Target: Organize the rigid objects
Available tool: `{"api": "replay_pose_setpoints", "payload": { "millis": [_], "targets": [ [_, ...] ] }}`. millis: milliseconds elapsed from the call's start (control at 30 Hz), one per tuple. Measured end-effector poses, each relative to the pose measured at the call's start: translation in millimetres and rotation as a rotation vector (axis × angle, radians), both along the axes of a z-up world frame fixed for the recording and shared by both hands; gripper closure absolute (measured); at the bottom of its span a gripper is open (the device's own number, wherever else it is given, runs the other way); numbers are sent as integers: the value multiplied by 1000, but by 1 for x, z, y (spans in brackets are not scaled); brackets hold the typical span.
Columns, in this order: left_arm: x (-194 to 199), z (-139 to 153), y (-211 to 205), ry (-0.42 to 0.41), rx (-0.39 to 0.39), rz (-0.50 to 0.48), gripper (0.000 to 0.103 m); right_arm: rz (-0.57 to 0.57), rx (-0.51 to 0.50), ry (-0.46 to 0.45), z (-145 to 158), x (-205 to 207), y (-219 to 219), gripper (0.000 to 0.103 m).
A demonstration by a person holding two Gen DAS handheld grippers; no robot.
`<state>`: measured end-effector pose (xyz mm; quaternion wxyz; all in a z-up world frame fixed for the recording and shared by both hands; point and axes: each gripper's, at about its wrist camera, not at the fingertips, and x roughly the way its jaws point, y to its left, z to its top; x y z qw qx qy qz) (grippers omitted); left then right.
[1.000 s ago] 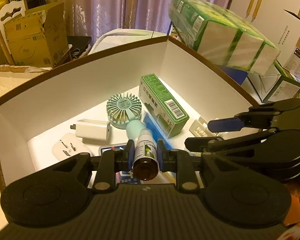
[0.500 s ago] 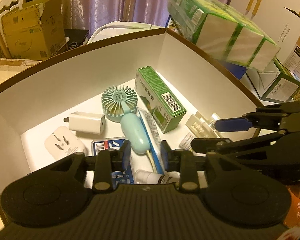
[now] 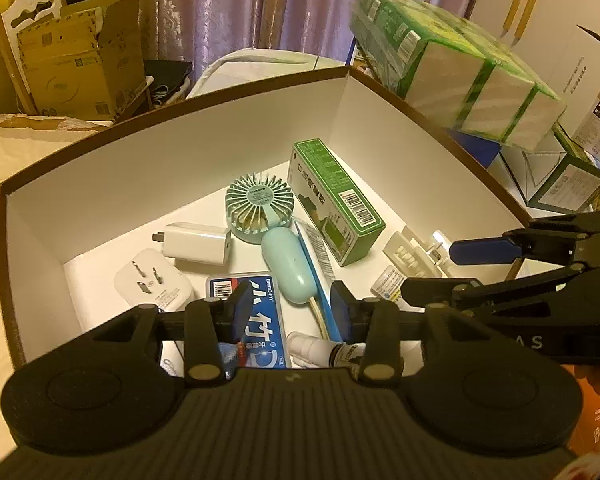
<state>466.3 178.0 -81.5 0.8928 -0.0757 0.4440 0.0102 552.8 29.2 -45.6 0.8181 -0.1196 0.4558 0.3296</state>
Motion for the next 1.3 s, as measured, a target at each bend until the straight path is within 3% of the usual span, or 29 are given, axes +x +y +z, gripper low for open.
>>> {"api": "replay_pose_setpoints", "payload": {
  "millis": [233, 400, 567, 867, 1300],
  "targets": [
    [-20, 18, -1, -47, 13, -14, 55, -30, 60, -14, 14, -13, -12, 50],
    [-42, 34, -2, -102, 38, -19, 39, -78, 122, -58, 30, -33, -27, 46],
    [-64, 48, -4, -153, 52, -30, 31, -143, 176, -74, 46, -55, -41, 43],
    [-97, 62, -13, -215, 83, -78, 27, -238, 196, -103, 57, -97, -60, 42],
    [-154, 65, -32, -184, 62, -111, 27, -327, 220, -101, 69, -158, -93, 42]
  ]
}}
